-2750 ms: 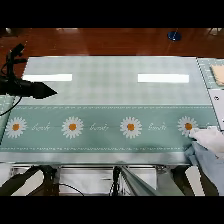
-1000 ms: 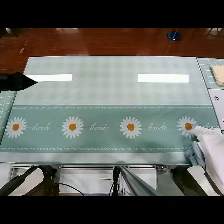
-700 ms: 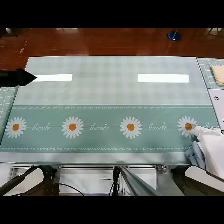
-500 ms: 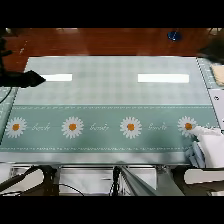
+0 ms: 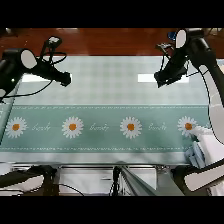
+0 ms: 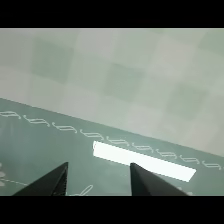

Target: Fold the shirts.

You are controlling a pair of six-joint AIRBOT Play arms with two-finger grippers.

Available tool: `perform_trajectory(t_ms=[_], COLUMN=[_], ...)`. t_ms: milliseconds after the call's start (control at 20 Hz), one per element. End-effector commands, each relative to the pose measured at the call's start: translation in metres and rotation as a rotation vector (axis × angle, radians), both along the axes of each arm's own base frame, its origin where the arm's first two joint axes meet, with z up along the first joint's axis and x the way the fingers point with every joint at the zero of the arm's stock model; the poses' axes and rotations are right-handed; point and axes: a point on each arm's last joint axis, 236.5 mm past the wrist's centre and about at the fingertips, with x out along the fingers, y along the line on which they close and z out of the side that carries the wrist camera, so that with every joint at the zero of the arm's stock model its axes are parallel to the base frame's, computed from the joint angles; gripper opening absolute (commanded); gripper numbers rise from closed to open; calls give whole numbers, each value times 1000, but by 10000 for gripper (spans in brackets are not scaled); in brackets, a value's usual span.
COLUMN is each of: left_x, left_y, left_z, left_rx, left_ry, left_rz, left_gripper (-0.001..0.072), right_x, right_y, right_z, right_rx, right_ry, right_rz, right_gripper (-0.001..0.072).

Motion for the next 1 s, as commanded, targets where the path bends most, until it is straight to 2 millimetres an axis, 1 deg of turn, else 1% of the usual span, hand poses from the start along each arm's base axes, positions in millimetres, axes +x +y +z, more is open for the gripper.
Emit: perform_trajectory(t_ms=[0, 50, 100, 150, 200, 350, 400, 450, 500, 600, 700, 800, 950], left_x=[5, 6, 5, 3, 2, 2, 2, 2, 2, 3, 3, 3, 3], left_y=[-9, -16, -24, -33, -37, -37, -37, -38, -38, -37, -37, -37, -37], left_z=[6, 5, 1, -4, -10, -20, -21, -22, -22, -22, -22, -22, -22], left_rx=[-3, -30, -65, -104, -132, -144, -143, -143, -143, -143, -143, -143, -143], left_ry=[39, 47, 65, 90, 117, 143, 146, 148, 148, 148, 148, 148, 147], left_rz=[53, 53, 53, 55, 81, 123, 123, 123, 123, 124, 124, 124, 124], left_gripper=[707, 707, 703, 699, 699, 699, 699, 699, 699, 699, 700, 700, 700], right_x=[11, 20, 24, 25, 22, 1, -1, 1, 8, 28, 40, 45, 45], right_y=[16, 13, 7, -2, -9, -21, -25, -24, -23, -15, -10, -10, -10], right_z=[28, 40, 47, 48, 41, -4, -13, -18, -16, -2, 7, 11, 11], right_rx=[104, 99, 80, 52, 30, 36, 37, 46, 50, 87, 117, 120, 120], right_ry=[-112, -193, -251, -296, -312, -284, -284, -296, -327, -427, -492, -517, -517], right_rz=[-20, -19, -17, -17, -18, -43, -52, -57, -56, -59, -66, -65, -65], right_gripper=[475, 474, 474, 474, 474, 473, 473, 474, 474, 474, 474, 474, 475])
